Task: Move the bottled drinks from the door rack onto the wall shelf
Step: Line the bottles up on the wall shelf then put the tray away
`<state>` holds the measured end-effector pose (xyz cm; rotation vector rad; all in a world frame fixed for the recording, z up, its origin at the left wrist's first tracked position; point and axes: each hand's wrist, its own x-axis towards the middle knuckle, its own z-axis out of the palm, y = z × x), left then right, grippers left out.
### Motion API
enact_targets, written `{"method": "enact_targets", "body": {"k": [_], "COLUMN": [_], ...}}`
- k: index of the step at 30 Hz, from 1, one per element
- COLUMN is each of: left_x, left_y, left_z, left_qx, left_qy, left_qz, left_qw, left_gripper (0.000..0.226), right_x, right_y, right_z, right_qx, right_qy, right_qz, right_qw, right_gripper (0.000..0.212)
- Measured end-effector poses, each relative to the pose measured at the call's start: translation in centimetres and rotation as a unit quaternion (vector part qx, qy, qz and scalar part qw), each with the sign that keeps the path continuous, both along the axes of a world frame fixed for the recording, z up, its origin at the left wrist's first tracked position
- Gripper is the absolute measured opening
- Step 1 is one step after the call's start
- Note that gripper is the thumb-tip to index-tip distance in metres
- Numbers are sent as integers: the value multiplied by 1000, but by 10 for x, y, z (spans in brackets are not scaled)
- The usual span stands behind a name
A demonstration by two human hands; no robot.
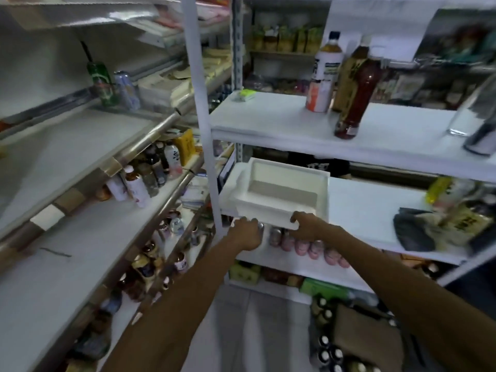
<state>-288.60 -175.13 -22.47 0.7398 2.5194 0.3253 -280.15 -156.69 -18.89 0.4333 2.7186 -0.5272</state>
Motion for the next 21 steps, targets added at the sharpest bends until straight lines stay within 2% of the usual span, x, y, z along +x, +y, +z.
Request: {"method": "enact_targets", "body": {"k": [2,5,7,10,13,15,21], "left_x": [18,52,74,98,115,125,141], "left_y": [23,54,71,95,117,129,158], "left_z": [-11,-23,-28,-35,-45,-57,-105], "left_qx": [-33,-49,-46,-40,-37,-25,-72], "left_qy": [-7,-27,-26,-32,-51,-65,-88], "left_qz": [-31,-64,-88,-93,-123,-140,-194], "left_qw": [999,996,995,994,990,988,974], "left_gripper": [37,71,77,72,57,52,61], "right_x": [29,70,93,128,157,176,204], "right_y": [16,41,61,74,85,91,103], "right_z": [-5,-12,-24,-33,-50,-59,-91], "right_qx": [1,-2,4,-2,-4,-19,-53], "right_qy": [-12,-53,-69,-75,-72,-80,-111], "right_qz": [-11,-41,-55,-84,-112,-127,-177], "right_qw": [1000,998,996,994,991,988,977], "right_gripper": [44,38,37,48,58,58,48]}}
